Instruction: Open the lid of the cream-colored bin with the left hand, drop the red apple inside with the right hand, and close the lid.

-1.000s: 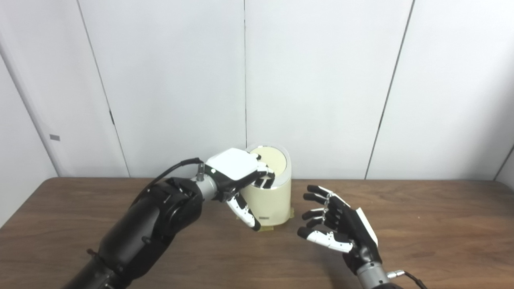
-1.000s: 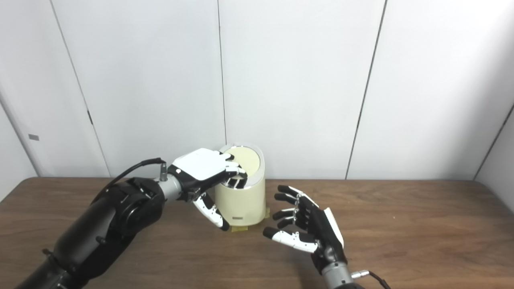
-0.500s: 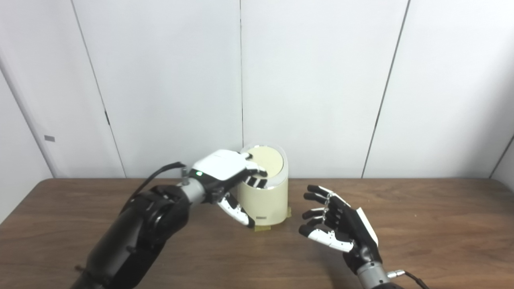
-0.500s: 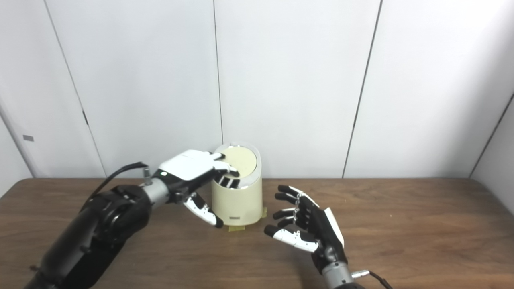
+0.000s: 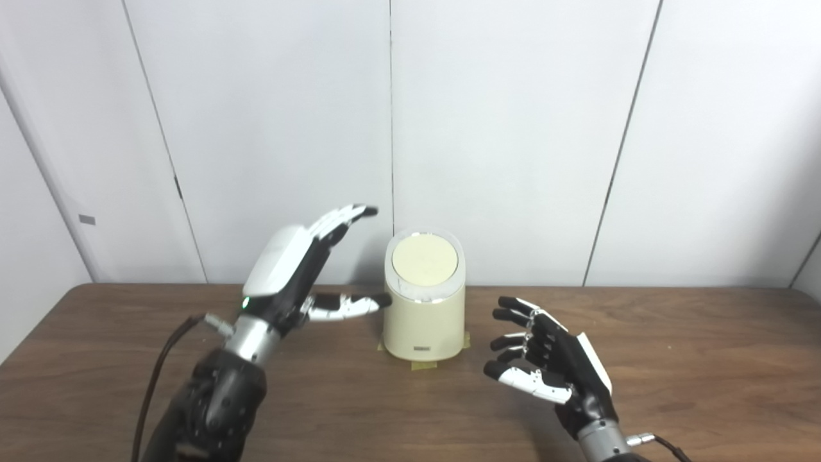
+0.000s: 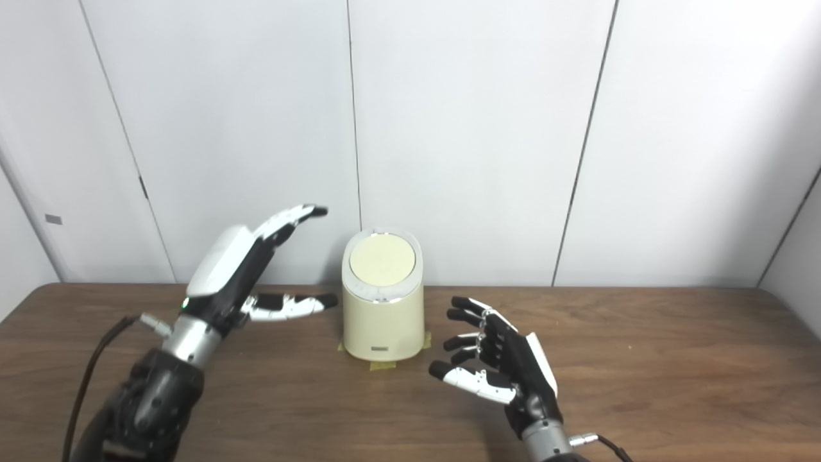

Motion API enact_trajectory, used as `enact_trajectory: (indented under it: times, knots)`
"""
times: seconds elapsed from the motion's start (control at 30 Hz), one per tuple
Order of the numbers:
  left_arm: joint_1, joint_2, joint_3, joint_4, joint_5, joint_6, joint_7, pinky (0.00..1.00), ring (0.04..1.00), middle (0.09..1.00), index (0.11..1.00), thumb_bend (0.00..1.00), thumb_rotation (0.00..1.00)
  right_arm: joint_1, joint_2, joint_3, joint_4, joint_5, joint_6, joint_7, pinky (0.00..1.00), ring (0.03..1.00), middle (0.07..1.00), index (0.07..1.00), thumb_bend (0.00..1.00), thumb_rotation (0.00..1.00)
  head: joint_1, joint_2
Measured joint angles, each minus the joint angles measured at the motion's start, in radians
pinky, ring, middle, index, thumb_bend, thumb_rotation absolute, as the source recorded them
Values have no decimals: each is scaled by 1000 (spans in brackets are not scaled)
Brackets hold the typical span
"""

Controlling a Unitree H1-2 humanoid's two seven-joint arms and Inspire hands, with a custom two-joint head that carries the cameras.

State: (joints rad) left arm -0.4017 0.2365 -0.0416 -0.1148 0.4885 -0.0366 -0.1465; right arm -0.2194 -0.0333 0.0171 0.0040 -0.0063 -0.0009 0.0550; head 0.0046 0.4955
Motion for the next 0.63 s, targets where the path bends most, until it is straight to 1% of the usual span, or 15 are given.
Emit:
enact_trajectory:
  times: [0.03, 0.07, 0.1, 0.17, 0.2, 0.23, 0.3, 0.33, 0.4, 0.47, 0.53, 0.63]
  knots:
    - [17, -14, 23, -2, -49, 13, 0, 738, 873, 903, 877, 767, 271, 0, 1, -1, 0, 2, 0, 0, 491, 586, 752, 763, 781, 269, 0, 0]
    - [33, -28, 44, -3, -109, 27, -1, 677, 840, 887, 872, 774, 277, 0, 2, -3, 0, 2, 0, 0, 482, 583, 751, 762, 780, 262, 0, 0]
    - [56, -43, 64, -6, -164, 41, -3, 638, 819, 877, 870, 779, 280, 0, 2, -4, 0, 3, 0, 0, 476, 582, 750, 761, 780, 257, 2, 2]
    - [100, -68, 88, -7, -256, 59, -9, 591, 714, 779, 835, 772, 249, 1, 2, -10, -1, 4, 0, -1, 496, 594, 749, 760, 780, 261, 3, 0]
    - [127, -75, 93, -7, -296, 60, -12, 581, 686, 749, 824, 770, 237, 1, 2, -12, -2, 5, 0, -2, 500, 597, 749, 760, 780, 261, 3, -2]
    - [154, -80, 96, -6, -329, 60, -15, 540, 625, 689, 797, 764, 224, 3, 2, -15, -2, 7, 0, -3, 500, 601, 751, 761, 779, 259, 2, 0]
    - [189, -81, 105, 0, -394, 49, -23, 454, 522, 595, 749, 759, 225, 6, 2, -19, -2, 12, 0, -5, 495, 600, 750, 760, 783, 266, 2, 2]
    - [200, -80, 111, 10, -419, 37, -24, 438, 505, 580, 734, 749, 233, 8, 2, -19, -1, 14, 0, -6, 490, 597, 750, 760, 792, 274, 2, 3]
    - [217, -72, 120, 35, -462, -17, -27, 449, 525, 607, 731, 717, 239, 8, 2, -20, -1, 16, 0, -6, 493, 600, 750, 760, 814, 292, 0, 5]
    - [232, -61, 122, 60, -485, -61, -30, 467, 555, 637, 735, 716, 251, 8, 2, -22, -1, 17, 0, -7, 500, 600, 750, 759, 820, 298, 0, 5]
    - [248, -57, 121, 83, -509, -85, -33, 480, 581, 664, 743, 727, 248, 9, 2, -22, -2, 17, 0, -10, 506, 601, 748, 759, 824, 305, -6, 8]
    - [267, -57, 107, 100, -536, -103, -56, 509, 627, 706, 763, 711, 225, 15, 3, -22, -8, 17, 0, -11, 515, 616, 754, 763, 831, 311, -18, 11]
